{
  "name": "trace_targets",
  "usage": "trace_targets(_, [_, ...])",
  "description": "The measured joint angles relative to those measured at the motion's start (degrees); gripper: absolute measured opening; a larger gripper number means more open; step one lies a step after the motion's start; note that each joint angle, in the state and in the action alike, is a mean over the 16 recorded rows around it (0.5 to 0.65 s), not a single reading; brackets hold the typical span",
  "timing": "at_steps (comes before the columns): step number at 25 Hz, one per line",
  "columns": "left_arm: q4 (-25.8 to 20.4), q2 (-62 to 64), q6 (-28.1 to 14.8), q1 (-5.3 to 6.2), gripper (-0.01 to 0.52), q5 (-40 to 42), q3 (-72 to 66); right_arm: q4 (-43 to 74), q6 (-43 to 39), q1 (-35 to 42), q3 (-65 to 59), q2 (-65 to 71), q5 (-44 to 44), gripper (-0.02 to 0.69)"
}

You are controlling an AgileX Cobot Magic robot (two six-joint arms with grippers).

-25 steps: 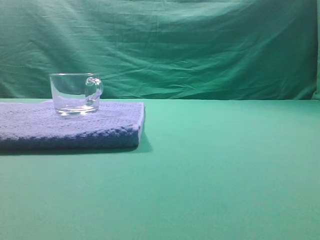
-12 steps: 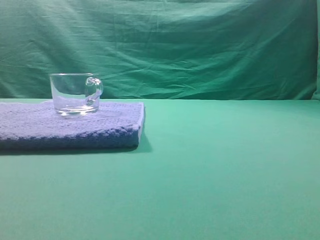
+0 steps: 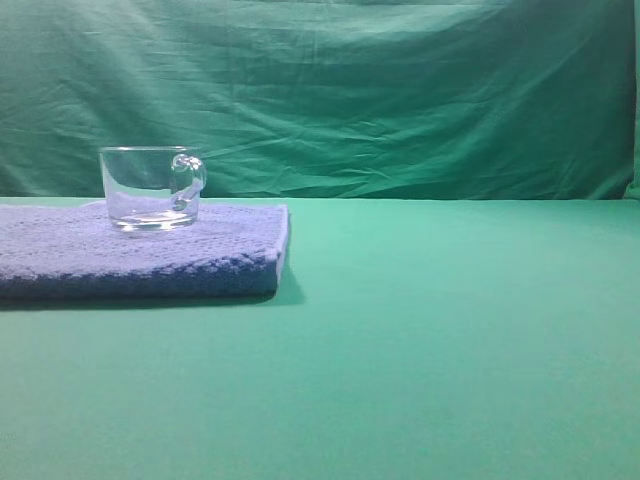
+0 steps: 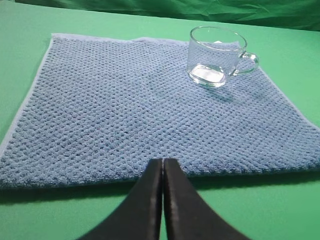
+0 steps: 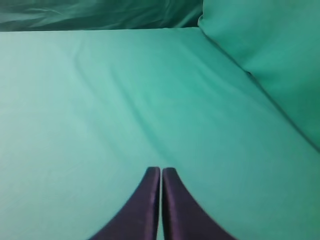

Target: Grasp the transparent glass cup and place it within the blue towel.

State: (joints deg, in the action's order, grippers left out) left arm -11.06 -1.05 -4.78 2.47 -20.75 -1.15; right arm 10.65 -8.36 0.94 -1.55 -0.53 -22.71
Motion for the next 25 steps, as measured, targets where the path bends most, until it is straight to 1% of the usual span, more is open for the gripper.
trace_targets(10, [0.0,0.0,0.0,0.0,0.0,0.0,0.0,-0.27,2.06,0.0,-0.03,0.0,0.0,0.0])
trace_targets(25, [0.0,0.0,0.0,0.0,0.0,0.0,0.0,-0.5,2.1,0.0,-0.03,0.0,0.0,0.0])
